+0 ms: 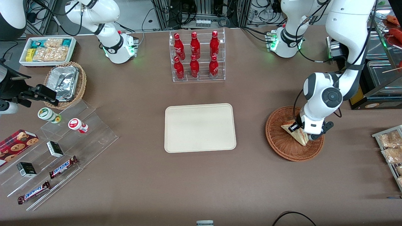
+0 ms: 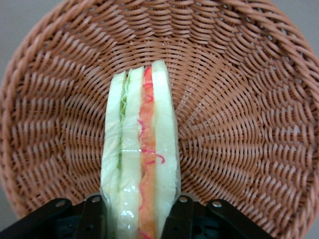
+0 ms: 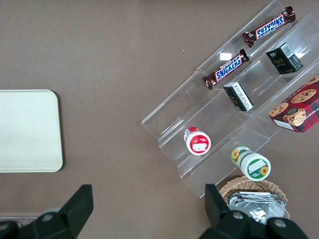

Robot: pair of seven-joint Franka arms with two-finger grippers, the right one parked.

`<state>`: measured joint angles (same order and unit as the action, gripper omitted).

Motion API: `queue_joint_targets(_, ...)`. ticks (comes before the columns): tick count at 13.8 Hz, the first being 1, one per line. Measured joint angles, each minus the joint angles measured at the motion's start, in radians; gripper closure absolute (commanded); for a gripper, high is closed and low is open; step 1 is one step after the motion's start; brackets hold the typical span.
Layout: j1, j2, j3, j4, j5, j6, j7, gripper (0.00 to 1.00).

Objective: Place sandwich from basket to tray
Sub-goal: 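Close the left gripper on the sandwich and lift it, then carry the held sandwich over to the cream tray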

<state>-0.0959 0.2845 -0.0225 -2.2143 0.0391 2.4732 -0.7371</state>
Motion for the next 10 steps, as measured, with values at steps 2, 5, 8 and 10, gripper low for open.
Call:
queue_joint_targets(2, -0.018, -0.038, -0.001, 0.051, 0.0, -0.121, 0.0, 0.91)
queue_joint_targets(5, -0.079, -0.081, -0.003, 0.155, 0.0, -0.278, -0.02, 0.91)
queue_joint_targets(8, -0.152, -0.081, -0.008, 0.284, 0.0, -0.418, -0.053, 0.91)
queue_joint_targets(10, -0.21, -0.065, -0.01, 0.365, -0.001, -0.468, -0.062, 0.91)
